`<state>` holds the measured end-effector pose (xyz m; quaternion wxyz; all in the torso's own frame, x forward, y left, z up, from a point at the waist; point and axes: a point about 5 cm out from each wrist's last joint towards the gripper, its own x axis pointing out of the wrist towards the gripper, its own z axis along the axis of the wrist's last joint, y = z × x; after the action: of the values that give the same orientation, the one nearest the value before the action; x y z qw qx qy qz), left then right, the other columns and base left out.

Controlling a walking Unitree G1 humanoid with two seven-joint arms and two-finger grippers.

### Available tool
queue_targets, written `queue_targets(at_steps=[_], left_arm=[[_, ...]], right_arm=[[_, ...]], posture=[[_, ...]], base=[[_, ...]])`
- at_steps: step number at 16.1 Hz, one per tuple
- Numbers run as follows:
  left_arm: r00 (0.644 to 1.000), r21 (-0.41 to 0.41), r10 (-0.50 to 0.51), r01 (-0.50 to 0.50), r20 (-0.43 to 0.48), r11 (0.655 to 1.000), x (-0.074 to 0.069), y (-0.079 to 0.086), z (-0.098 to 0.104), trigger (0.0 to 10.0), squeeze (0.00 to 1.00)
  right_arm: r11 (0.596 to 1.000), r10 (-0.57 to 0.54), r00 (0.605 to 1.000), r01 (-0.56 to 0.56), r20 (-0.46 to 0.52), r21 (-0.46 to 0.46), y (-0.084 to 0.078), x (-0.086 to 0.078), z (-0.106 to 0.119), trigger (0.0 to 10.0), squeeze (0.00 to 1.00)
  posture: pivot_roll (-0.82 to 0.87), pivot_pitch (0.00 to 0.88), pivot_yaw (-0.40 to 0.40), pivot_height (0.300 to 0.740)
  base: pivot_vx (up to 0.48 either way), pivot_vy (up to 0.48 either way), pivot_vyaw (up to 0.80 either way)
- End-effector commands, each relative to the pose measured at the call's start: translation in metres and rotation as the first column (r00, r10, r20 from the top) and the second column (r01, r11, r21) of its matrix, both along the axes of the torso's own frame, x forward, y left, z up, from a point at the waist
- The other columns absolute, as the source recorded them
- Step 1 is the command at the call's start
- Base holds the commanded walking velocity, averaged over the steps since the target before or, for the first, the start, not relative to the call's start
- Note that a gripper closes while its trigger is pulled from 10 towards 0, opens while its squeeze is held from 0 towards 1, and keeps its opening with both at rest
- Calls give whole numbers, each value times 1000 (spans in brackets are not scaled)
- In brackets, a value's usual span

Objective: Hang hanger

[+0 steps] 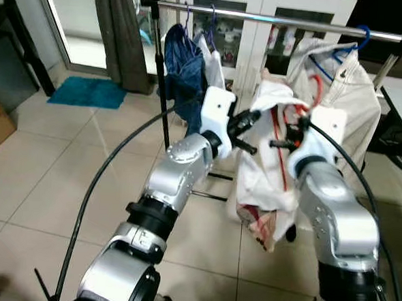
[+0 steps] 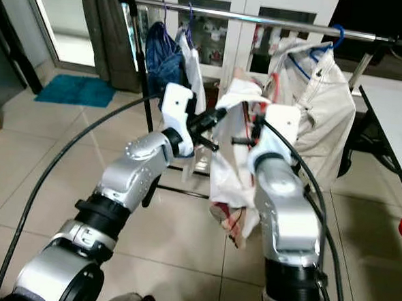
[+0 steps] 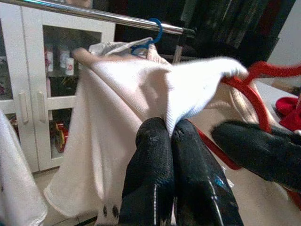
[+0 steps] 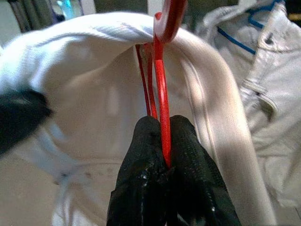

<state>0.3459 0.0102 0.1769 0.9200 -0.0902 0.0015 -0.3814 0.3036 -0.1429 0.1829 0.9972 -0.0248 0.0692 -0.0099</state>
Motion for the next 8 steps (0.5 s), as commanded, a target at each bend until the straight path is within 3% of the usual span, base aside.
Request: queue_targets(at_steps=[1, 5, 8], left_arm=[[1000, -23, -23, 23, -2, 999, -6, -6, 3, 0, 0], [999, -111, -38, 40, 16, 993, -11, -9, 26, 0, 0], [995, -42, 60, -57, 76, 998, -3, 4, 32, 0, 0]], right_arm=[[1000, 5, 998, -5, 55, -6, 3, 4, 9, 10000, 0], [999, 37, 999, -38, -22, -39, 6, 4, -9, 10000, 0], [998, 33, 999, -34, -22, -43, 3, 2, -11, 10000, 0]], posture=[[-14, 0, 56, 740], [-10, 0, 46, 740], [-10, 0, 45, 740]], base=[[0, 0, 0], [0, 0, 0], [0, 0, 0]])
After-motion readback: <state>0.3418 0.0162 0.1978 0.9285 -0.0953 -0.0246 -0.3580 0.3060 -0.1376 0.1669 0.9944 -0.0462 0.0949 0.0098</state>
